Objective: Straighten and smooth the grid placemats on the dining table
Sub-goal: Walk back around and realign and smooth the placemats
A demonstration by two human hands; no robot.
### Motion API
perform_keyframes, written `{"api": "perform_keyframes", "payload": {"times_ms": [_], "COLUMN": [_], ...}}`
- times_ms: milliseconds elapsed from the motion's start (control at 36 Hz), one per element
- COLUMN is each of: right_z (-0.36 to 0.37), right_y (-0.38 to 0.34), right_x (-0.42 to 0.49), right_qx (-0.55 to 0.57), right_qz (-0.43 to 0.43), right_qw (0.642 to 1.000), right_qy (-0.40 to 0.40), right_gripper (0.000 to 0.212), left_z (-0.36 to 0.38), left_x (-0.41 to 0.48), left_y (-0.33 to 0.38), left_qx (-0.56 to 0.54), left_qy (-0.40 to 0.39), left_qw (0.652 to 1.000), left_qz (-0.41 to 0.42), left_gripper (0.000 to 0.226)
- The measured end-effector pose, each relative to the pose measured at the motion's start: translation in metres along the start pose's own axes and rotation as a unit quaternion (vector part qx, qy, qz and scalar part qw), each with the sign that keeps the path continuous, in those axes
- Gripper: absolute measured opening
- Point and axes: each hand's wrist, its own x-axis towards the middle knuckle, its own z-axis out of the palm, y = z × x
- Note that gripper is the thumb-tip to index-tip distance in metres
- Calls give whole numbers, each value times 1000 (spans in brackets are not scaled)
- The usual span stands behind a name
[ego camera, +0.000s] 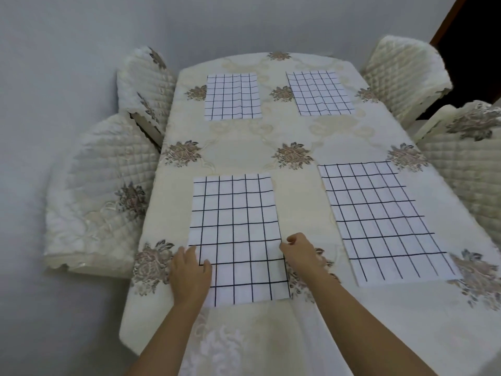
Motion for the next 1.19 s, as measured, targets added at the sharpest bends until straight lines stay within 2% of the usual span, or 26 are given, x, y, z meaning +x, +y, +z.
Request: {"api": "perform_keyframes", "payload": {"times_ms": [222, 417, 556, 722, 833, 1194], "right_z": [17, 19, 17, 16, 22, 22], "right_y": [-2, -1, 2, -4, -1, 0], "right_x": [7, 7, 14, 17, 24, 39], "right_qx": [17, -21, -3, -7, 13, 43], "right_qz": [25, 4, 9, 2, 9, 1], "right_qw": [999, 997, 996, 997, 995, 991], "right_qy": [40, 71, 90, 83, 98, 128], "right_gripper": [27, 41, 17, 27, 21, 21], "left_z": [-8, -7, -5, -2, 4, 11], "left_x": [15, 22, 22, 23, 25, 42], "left_y": [-11, -10, -6, -4, -3, 11], "left_qx": [3, -1, -8, -37, -34, 10], "left_qy": [-8, -25, -29, -34, -49, -86], "left_qw": [999, 997, 996, 995, 993, 989], "left_qz": [43, 70, 79, 88, 99, 117], "left_gripper": [46, 43, 43, 43, 45, 49]}}
